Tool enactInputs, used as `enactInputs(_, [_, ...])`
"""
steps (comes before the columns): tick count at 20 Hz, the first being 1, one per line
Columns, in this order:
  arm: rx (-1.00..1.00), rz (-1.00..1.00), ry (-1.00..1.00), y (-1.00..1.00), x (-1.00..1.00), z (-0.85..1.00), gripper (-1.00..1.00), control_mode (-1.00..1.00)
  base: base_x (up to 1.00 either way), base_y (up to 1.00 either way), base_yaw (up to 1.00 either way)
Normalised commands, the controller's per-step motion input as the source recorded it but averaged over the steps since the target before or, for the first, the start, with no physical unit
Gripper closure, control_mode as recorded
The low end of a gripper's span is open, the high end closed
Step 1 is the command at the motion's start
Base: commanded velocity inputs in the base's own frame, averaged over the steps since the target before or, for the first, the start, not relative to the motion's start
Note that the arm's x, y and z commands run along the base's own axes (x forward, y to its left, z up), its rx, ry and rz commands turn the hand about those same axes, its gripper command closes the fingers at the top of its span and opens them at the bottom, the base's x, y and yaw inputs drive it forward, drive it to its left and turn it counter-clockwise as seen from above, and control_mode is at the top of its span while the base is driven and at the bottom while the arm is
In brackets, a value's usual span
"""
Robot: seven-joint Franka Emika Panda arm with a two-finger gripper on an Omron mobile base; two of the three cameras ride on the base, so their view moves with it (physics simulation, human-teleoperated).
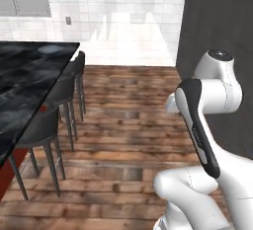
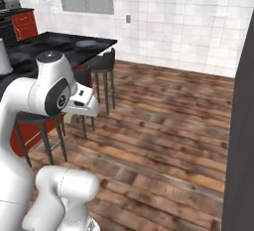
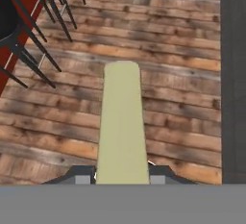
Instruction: Retrieve the butter from the fridge and place it on a plate on the dining table. Then retrieve the butter knife by the fridge and place it near the plate.
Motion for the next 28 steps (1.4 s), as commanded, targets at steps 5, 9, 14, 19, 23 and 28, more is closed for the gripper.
enactInputs(5, [0.00, 0.00, 0.00, 0.00, 0.00, 0.00, 1.00, 1.00, 1.00, -0.78, 0.27])
enactInputs(9, [0.00, 0.00, 0.00, 0.00, 0.00, 0.00, 1.00, 1.00, 1.00, -0.84, 0.38])
enactInputs(14, [0.00, 0.00, 0.00, 0.00, 0.00, 0.00, 1.00, 1.00, 1.00, -0.84, 0.44])
enactInputs(19, [0.00, 0.00, 0.00, 0.00, 0.00, 0.00, 1.00, 1.00, 1.00, -0.69, 0.57])
enactInputs(23, [0.00, 0.00, 0.00, 0.00, 0.00, 0.00, 1.00, 1.00, 0.97, -0.71, 0.59])
enactInputs(28, [0.00, 0.00, 0.00, 0.00, 0.00, 0.00, 1.00, 1.00, 0.66, -0.82, 0.61])
